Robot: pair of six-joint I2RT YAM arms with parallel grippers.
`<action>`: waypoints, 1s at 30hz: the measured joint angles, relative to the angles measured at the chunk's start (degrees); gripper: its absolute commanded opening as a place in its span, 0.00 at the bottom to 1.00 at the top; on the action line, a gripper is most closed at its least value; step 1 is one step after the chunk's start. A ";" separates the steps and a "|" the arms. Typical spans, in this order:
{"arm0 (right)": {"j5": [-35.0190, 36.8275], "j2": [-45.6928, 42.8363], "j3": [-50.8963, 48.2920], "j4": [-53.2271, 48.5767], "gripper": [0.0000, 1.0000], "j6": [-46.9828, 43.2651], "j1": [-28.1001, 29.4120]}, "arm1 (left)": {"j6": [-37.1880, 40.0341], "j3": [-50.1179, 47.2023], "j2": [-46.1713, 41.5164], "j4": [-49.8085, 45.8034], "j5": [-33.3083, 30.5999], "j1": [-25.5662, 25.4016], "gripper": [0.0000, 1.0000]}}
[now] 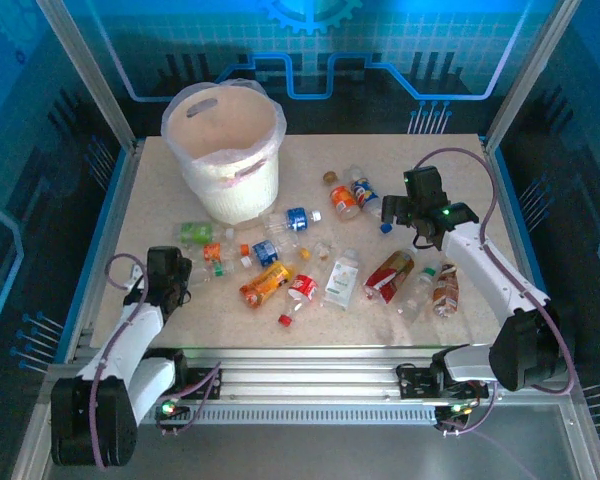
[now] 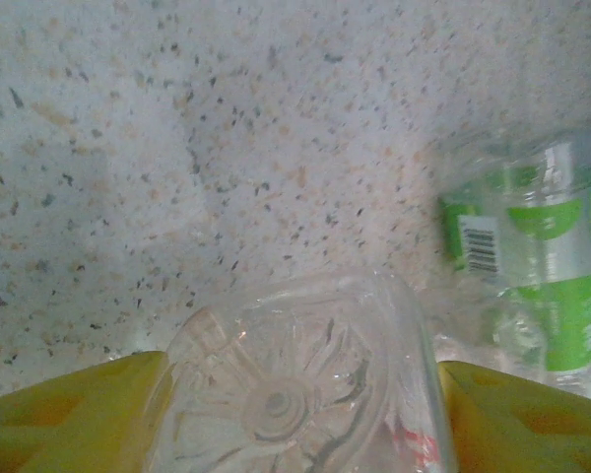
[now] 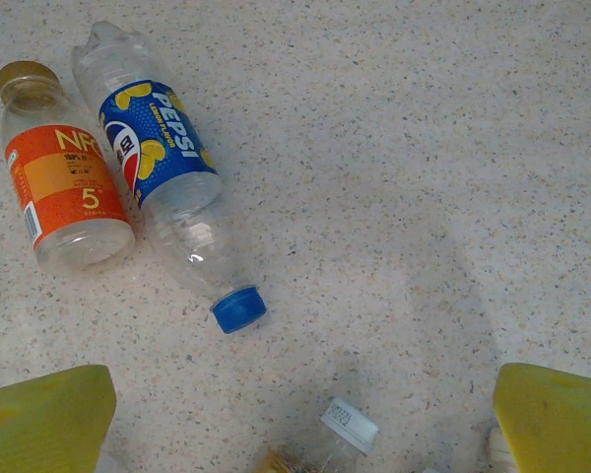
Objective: Put the plastic bottles in the bin
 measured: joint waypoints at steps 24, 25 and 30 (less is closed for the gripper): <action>-0.02 -2.38 0.00 0.00 1.00 0.33 0.00 | 15.98 21.09 -12.81 -19.19 0.07 0.26 0.33; -0.02 -2.60 0.00 0.00 1.00 0.46 0.00 | 17.09 22.58 -12.90 -19.43 0.83 0.26 0.33; -0.02 -3.43 -0.11 0.04 1.00 1.07 0.00 | 21.35 28.68 -12.94 -19.76 5.46 0.26 0.30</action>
